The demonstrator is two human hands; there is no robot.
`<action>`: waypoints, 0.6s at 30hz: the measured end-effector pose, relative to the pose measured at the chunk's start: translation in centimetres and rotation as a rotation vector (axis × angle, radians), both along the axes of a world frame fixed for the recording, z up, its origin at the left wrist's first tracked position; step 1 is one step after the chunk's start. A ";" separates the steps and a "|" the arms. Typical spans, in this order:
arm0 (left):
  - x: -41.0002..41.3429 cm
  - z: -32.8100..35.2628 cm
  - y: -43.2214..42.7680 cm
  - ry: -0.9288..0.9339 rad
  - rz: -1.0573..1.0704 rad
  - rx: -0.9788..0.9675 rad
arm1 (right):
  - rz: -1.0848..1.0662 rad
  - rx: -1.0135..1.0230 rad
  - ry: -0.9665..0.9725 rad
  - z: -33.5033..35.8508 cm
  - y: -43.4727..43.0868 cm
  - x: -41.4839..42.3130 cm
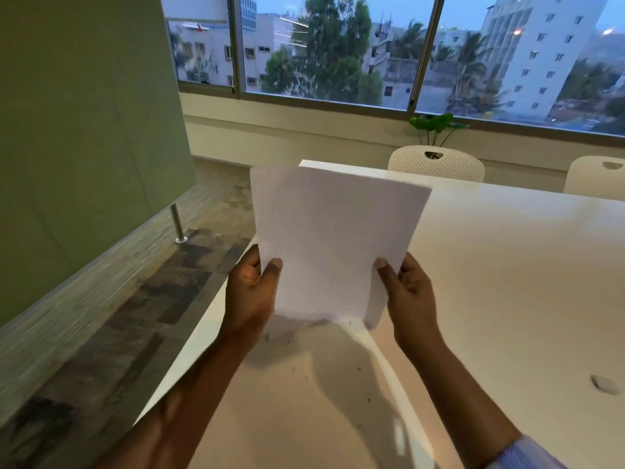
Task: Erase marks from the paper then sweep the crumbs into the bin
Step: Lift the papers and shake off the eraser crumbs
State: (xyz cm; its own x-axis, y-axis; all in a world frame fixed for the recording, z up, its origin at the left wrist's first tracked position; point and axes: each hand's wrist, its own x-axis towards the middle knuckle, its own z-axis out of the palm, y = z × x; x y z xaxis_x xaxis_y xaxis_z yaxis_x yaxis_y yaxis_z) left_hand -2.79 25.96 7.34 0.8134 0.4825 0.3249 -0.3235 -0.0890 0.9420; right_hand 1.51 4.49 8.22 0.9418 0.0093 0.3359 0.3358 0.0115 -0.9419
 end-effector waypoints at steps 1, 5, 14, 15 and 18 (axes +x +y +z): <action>0.1 0.3 0.1 0.008 0.010 0.012 | -0.003 0.005 -0.019 0.4 -0.2 0.3; 1.5 1.4 0.3 0.031 0.056 0.007 | -0.009 -0.040 -0.085 2.6 -0.3 0.6; 2.1 1.7 -0.2 0.003 0.010 -0.051 | -0.001 -0.001 -0.640 8.1 2.9 -1.7; 2.2 2.0 -0.3 -0.008 -0.003 -0.069 | 0.061 0.001 -0.538 7.4 4.0 -1.6; 2.3 3.2 -0.3 -0.080 -0.005 -0.080 | 0.102 -0.113 -0.089 1.7 5.2 -2.0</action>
State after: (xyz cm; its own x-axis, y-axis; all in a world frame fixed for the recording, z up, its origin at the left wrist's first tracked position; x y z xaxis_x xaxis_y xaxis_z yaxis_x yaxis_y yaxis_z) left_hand -0.53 25.70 10.55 0.7888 0.5055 0.3497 -0.3985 -0.0126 0.9171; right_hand -0.47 9.72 9.87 0.9008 0.1457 0.4091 0.4202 -0.0548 -0.9058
